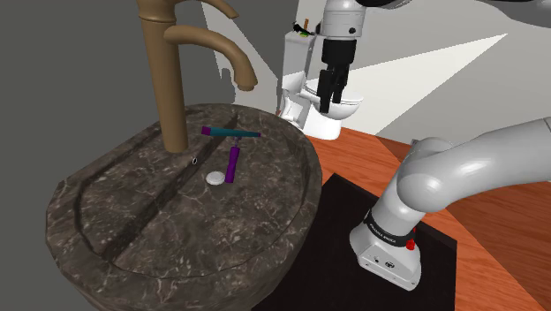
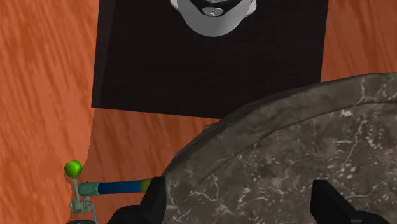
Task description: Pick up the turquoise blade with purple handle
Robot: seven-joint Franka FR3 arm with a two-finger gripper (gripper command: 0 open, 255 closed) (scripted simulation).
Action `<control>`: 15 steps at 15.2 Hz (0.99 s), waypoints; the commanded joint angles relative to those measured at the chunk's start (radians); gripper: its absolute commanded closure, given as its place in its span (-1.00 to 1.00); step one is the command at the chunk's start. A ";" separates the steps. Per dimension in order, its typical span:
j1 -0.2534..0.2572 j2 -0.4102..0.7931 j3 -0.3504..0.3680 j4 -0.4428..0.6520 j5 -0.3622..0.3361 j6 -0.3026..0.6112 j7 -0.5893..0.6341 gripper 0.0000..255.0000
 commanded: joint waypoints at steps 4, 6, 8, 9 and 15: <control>-0.030 0.098 0.064 0.049 0.097 0.002 0.205 -1.00; -0.051 0.168 0.102 0.085 0.157 0.011 0.338 -1.00; -0.071 0.240 0.133 0.124 0.212 0.026 0.469 -1.00; -0.080 0.277 0.147 0.143 0.238 0.036 0.533 -1.00; -0.127 0.496 0.202 0.261 0.369 0.123 0.895 -1.00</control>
